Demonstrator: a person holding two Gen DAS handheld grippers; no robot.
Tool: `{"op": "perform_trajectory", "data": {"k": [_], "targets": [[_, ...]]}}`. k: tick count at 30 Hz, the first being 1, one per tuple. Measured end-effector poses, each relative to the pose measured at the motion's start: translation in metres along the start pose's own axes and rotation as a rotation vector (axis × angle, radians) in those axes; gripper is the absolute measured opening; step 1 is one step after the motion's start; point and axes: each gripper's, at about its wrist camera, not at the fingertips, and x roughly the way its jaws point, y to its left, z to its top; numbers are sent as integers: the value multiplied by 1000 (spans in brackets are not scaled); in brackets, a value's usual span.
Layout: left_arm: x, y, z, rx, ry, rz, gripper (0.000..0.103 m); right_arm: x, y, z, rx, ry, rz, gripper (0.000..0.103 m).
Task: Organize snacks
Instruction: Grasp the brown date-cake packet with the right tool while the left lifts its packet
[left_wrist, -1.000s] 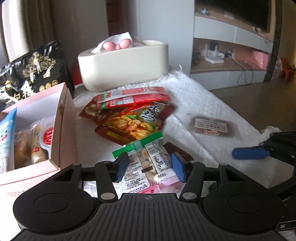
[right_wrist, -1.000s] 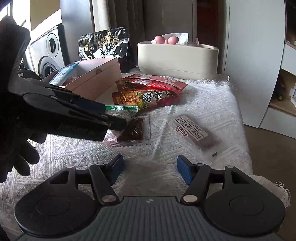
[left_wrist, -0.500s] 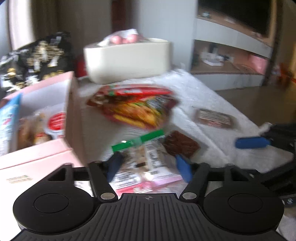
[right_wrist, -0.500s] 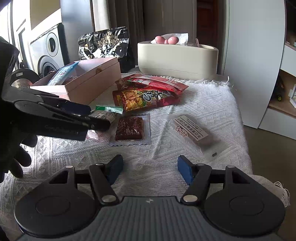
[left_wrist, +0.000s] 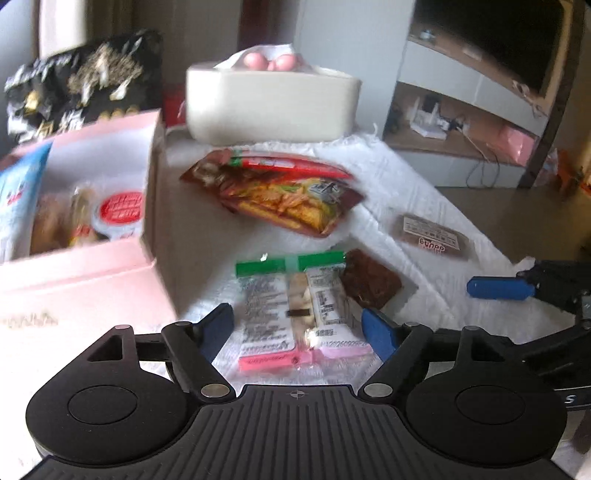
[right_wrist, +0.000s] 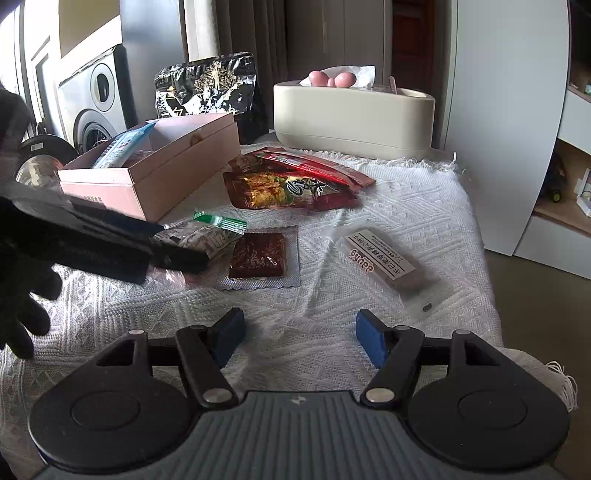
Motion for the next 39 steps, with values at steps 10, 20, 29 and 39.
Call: {"op": "perform_trajectory", "data": {"k": [10, 20, 29, 39], "targets": [[-13, 15, 2, -38, -34, -84, 61, 7, -4, 4, -15, 47, 58, 84], [-95, 52, -33, -124, -122, -48, 57, 10, 6, 22, -14, 138, 44, 87], [-114, 81, -62, -234, -160, -86, 55, 23, 40, 56, -21, 42, 57, 77], [-127, 88, -68, -246, -183, -100, 54, 40, 45, 65, -26, 71, -41, 38]]}}
